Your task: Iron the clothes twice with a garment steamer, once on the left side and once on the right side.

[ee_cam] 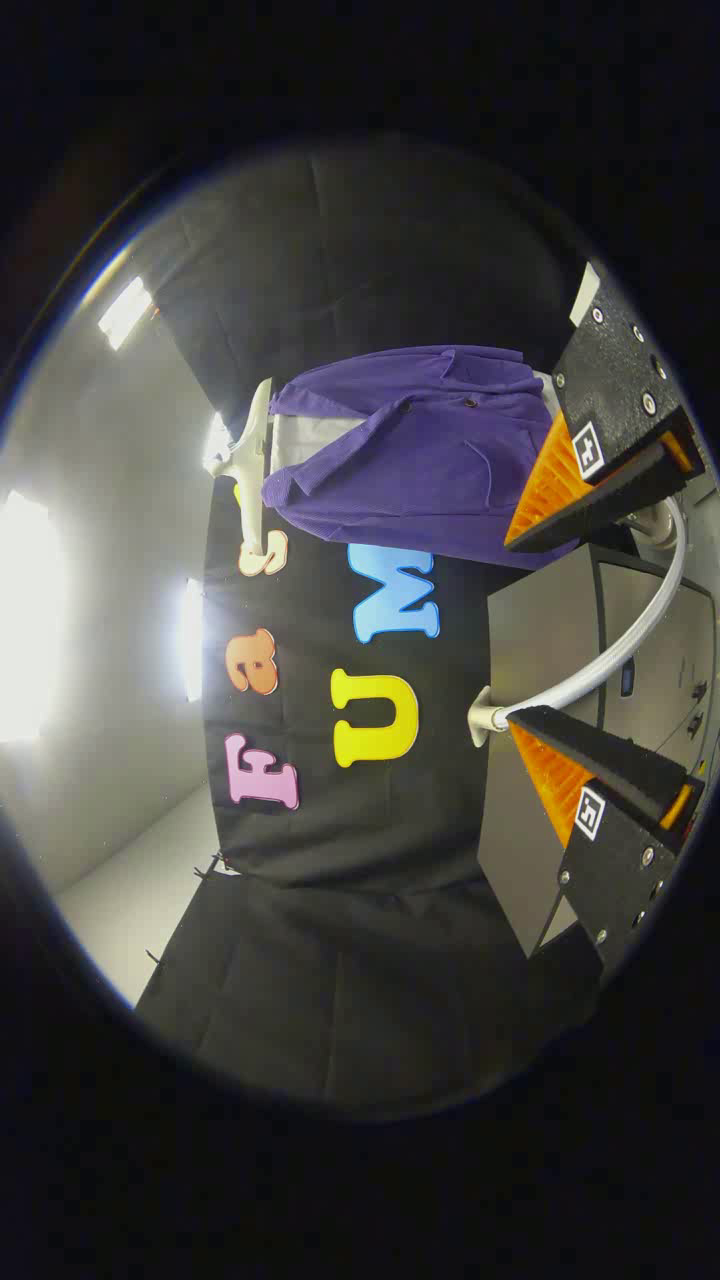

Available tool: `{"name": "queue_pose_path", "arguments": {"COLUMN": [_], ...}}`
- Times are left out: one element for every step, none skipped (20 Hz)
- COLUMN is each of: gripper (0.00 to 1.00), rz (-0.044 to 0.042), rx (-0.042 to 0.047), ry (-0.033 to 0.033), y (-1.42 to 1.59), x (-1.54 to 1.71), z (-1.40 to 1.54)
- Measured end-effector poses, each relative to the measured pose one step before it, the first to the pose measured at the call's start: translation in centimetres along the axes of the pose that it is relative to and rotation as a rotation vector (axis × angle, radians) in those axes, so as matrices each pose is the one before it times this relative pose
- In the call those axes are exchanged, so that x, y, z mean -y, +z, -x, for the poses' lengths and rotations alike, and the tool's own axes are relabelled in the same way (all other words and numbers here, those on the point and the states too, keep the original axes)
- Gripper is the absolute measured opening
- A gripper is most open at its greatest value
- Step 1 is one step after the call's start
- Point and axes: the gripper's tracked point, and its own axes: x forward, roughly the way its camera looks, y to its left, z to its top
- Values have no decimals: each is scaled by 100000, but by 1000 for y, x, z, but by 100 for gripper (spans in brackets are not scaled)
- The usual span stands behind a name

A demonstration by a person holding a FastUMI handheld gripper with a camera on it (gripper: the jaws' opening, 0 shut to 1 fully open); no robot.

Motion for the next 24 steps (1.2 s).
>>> {"name": "queue_pose_path", "arguments": {"gripper": [95,95,95,95,95,95,95,95,95,95,95,95,95,95,95,95,95,95,95,95,95,95,95,95], "rz": [1159,616,403,448,600,701,465,12,-395,-454,-213,225,536,566,184,-92,-441,-681,-508,-90,414,769,992,1019], "rx": [-746,-573,-817,-989,-568,-267,-517,-1113,-1246,-634,-419,-327,-411,-129,-56,266,426,400,520,807,1621,1067,432,172], "ry": [-839,-575,-17,826,388,-448,-898,-969,-613,-101,128,164,52,-114,-293,577,1209,675,82,-424,-555,-334,-108,-2], "y": [-366,-232,-297,-418,-532,-432,-587,-527,-603,-253,-248,-186,-190,-92,-33,81,136,196,196,187,102,2,-388,-322], "x": [277,212,93,-49,191,270,491,188,-10,-114,-267,-227,-95,-51,-42,-284,-531,-344,-30,25,71,-23,-119,47], "z": [-169,-104,-80,86,170,124,82,157,94,69,78,76,43,66,-11,73,100,-27,0,-34,94,34,39,60]}}
